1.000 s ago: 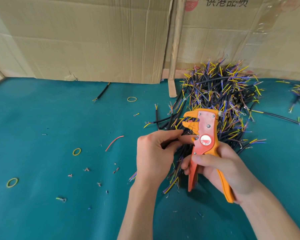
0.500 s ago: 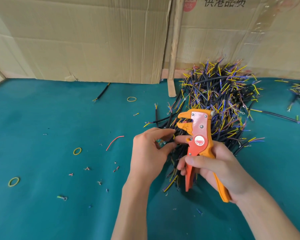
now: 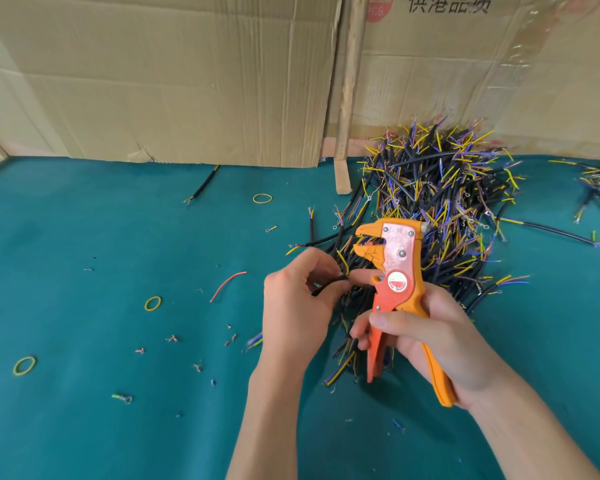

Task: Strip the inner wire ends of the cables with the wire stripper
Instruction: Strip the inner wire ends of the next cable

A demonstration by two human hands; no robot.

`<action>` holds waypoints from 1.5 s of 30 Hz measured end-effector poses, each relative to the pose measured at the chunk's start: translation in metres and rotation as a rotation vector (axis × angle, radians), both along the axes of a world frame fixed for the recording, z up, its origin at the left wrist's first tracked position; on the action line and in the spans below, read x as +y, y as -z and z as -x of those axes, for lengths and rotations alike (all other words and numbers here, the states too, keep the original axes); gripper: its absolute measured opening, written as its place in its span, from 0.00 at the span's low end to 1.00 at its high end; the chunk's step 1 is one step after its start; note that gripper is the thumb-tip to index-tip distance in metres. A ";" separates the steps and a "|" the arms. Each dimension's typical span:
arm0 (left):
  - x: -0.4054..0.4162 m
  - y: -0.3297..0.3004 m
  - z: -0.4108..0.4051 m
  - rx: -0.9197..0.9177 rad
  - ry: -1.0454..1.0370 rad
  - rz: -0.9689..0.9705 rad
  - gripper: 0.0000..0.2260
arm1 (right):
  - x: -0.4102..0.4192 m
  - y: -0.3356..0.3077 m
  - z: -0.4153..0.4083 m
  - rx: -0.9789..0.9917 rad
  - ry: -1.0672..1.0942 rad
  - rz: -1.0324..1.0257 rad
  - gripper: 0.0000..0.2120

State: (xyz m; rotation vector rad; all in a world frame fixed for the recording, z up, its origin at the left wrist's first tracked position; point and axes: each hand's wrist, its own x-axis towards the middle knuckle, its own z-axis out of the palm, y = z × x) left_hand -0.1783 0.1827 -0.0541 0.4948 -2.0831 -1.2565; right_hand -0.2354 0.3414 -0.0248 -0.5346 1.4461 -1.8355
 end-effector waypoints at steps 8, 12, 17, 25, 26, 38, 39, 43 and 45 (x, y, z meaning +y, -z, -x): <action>0.002 -0.002 0.002 0.033 0.026 0.177 0.16 | -0.002 0.002 0.000 0.002 0.044 0.004 0.23; 0.003 0.000 0.003 0.069 -0.037 0.111 0.11 | -0.002 0.000 -0.002 0.019 0.037 -0.002 0.25; 0.001 0.001 0.004 0.068 -0.065 -0.028 0.08 | -0.002 -0.001 -0.003 0.013 0.023 0.016 0.24; 0.001 -0.001 0.003 0.083 -0.120 -0.271 0.10 | -0.003 0.004 -0.002 -0.016 0.005 0.044 0.23; 0.001 -0.002 0.003 0.083 -0.127 -0.275 0.10 | -0.004 0.005 -0.002 -0.014 0.005 0.041 0.24; 0.002 0.003 0.003 0.083 -0.024 -0.231 0.07 | -0.004 0.009 0.000 0.001 0.064 0.039 0.25; 0.000 0.003 0.003 0.095 -0.022 -0.236 0.07 | -0.005 0.009 0.000 -0.003 0.074 0.051 0.25; -0.005 0.005 0.003 0.198 -0.079 -0.286 0.08 | -0.005 0.009 0.004 -0.179 0.141 0.193 0.23; -0.007 0.005 0.003 0.251 -0.135 -0.313 0.09 | 0.000 0.008 0.008 -0.306 0.091 0.226 0.20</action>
